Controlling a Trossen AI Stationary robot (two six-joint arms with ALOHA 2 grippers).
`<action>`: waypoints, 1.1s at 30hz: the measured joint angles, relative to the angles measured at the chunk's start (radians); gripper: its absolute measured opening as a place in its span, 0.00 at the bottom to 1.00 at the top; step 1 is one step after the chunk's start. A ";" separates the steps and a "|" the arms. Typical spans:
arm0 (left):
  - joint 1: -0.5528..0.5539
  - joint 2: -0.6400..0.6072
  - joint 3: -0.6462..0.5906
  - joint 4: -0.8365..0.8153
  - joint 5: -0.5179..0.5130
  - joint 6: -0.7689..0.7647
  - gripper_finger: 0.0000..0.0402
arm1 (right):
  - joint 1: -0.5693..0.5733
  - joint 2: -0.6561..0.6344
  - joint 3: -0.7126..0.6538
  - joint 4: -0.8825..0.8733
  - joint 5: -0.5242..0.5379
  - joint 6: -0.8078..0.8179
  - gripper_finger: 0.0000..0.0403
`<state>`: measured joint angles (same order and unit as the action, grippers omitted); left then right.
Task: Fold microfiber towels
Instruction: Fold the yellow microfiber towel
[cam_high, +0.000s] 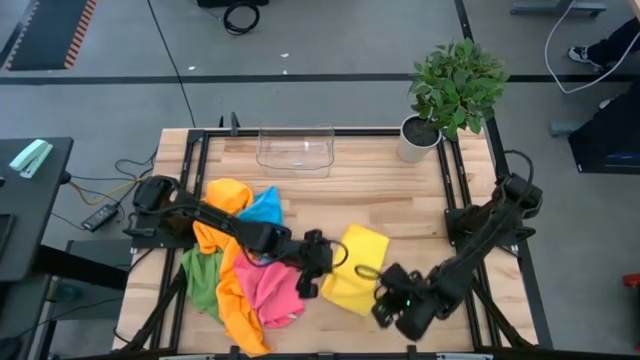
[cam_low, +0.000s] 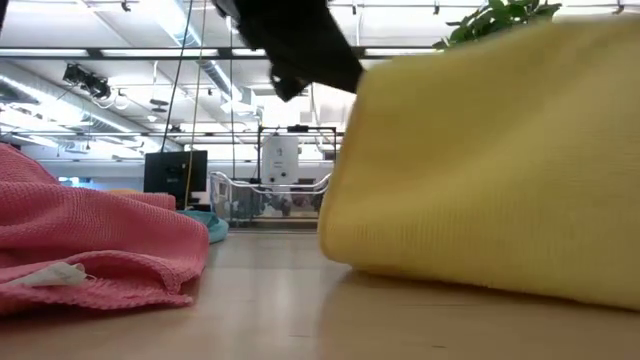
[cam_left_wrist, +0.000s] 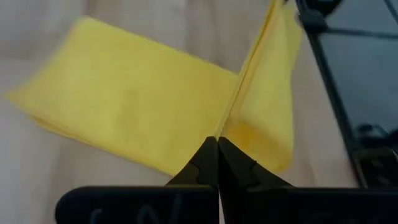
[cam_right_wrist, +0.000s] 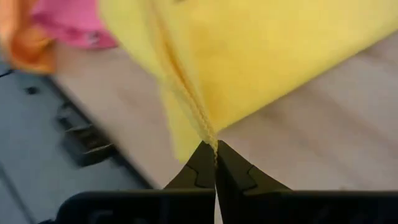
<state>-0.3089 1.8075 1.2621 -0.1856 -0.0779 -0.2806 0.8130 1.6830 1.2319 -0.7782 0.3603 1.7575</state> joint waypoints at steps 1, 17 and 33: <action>0.019 0.003 0.000 0.008 -0.002 0.010 0.01 | -0.011 -0.019 -0.036 0.006 -0.005 -0.003 0.00; 0.280 0.190 0.000 0.160 0.068 0.094 0.00 | -0.294 -0.332 -0.544 0.212 -0.099 -0.222 0.00; 0.374 0.227 0.002 0.203 0.154 0.082 0.01 | -0.418 -0.336 -0.652 0.341 -0.108 -0.371 0.00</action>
<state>0.0656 2.0340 1.2636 0.0173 0.0757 -0.1991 0.3953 1.3468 0.5797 -0.4372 0.2523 1.3868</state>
